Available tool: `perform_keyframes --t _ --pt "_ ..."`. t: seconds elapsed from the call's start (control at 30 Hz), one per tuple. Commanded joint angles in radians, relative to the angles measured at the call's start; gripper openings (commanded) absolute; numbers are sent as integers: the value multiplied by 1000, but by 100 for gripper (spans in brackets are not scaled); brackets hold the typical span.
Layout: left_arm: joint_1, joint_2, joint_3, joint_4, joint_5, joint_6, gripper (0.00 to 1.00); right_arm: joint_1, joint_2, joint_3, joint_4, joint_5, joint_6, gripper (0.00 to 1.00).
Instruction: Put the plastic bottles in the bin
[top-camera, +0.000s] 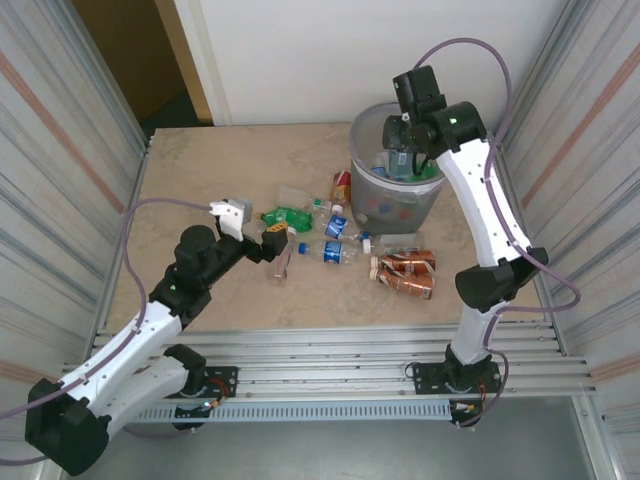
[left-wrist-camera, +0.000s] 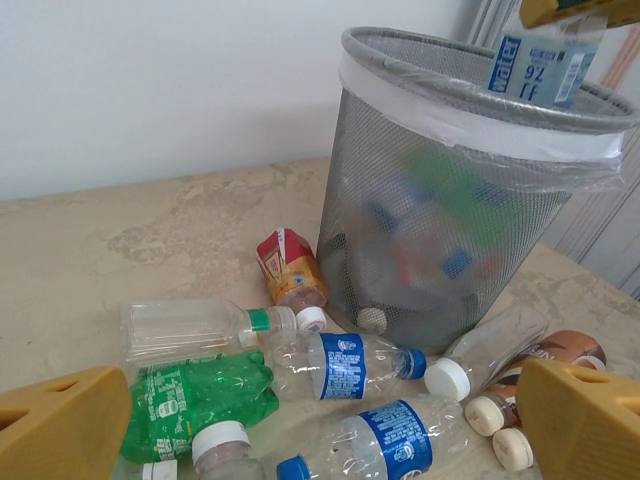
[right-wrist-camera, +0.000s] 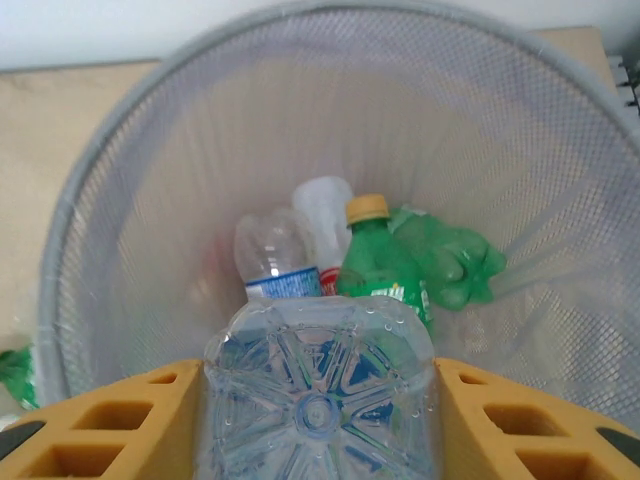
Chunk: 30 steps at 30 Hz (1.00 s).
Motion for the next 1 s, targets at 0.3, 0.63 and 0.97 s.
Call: perform_keyframes --t 0.3,0.63,0.97 --pt "-4 -2 -10 5 -15 -21 99 -25 -65 -353 230 -21 25 46" --pt "-4 6 -5 8 -10 -30 99 -87 -32 -414 255 -121 48 65" --pt "-4 9 -9 7 -18 -37 99 -98 -43 -242 233 -202 -9 89"
